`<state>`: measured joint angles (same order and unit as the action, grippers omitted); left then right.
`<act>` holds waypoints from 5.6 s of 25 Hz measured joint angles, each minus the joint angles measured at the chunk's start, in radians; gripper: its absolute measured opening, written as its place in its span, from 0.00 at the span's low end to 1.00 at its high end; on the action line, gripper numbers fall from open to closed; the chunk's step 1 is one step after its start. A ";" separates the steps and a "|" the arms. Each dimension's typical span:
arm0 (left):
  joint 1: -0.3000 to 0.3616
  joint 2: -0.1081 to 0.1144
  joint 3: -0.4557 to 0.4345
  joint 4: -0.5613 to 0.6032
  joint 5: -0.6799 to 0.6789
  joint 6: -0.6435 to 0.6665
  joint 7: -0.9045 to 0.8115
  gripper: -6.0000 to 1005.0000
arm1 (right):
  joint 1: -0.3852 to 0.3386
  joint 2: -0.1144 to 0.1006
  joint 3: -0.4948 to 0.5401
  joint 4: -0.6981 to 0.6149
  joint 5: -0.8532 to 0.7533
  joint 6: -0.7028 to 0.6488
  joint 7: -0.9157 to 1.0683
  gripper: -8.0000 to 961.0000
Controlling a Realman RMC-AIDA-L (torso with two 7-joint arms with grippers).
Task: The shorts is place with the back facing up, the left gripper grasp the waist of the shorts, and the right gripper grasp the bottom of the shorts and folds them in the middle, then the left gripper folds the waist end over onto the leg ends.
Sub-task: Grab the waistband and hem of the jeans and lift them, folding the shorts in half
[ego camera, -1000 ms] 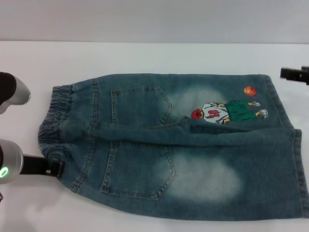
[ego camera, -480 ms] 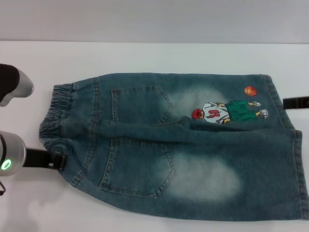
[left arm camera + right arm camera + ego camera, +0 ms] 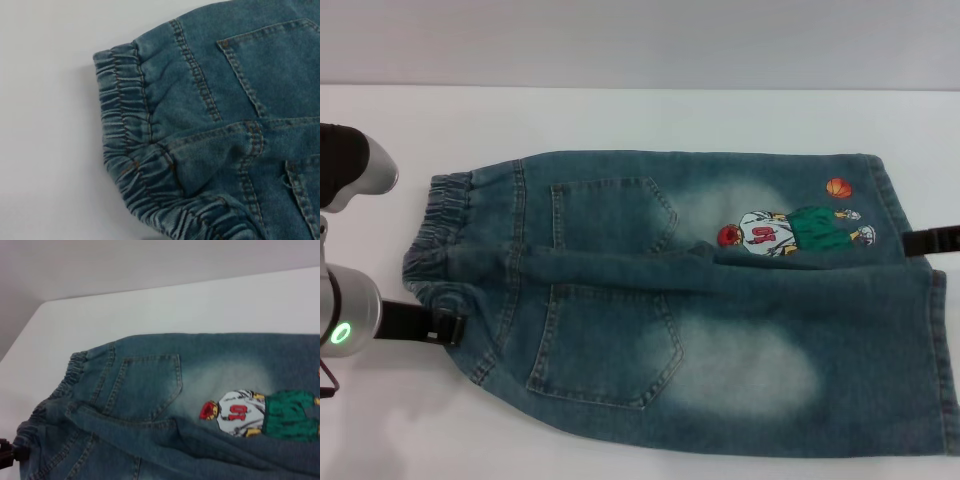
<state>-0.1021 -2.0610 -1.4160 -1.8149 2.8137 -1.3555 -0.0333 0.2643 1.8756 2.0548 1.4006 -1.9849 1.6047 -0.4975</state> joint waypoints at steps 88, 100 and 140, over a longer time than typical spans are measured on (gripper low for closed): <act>-0.046 -0.001 0.023 0.031 -0.025 -0.023 0.009 0.20 | -0.166 0.158 0.016 -0.048 -0.275 0.054 -0.041 0.68; -0.056 -0.001 0.023 0.038 -0.033 -0.022 0.009 0.20 | -0.130 0.156 0.027 -0.074 -0.270 0.045 -0.051 0.68; -0.089 0.001 0.020 0.065 -0.036 -0.028 0.009 0.19 | -0.109 0.166 0.120 -0.040 -0.366 0.100 -0.070 0.55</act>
<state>-0.1908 -2.0601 -1.3962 -1.7496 2.7779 -1.3831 -0.0245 0.1550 2.0411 2.1746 1.3602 -2.3507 1.7049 -0.5677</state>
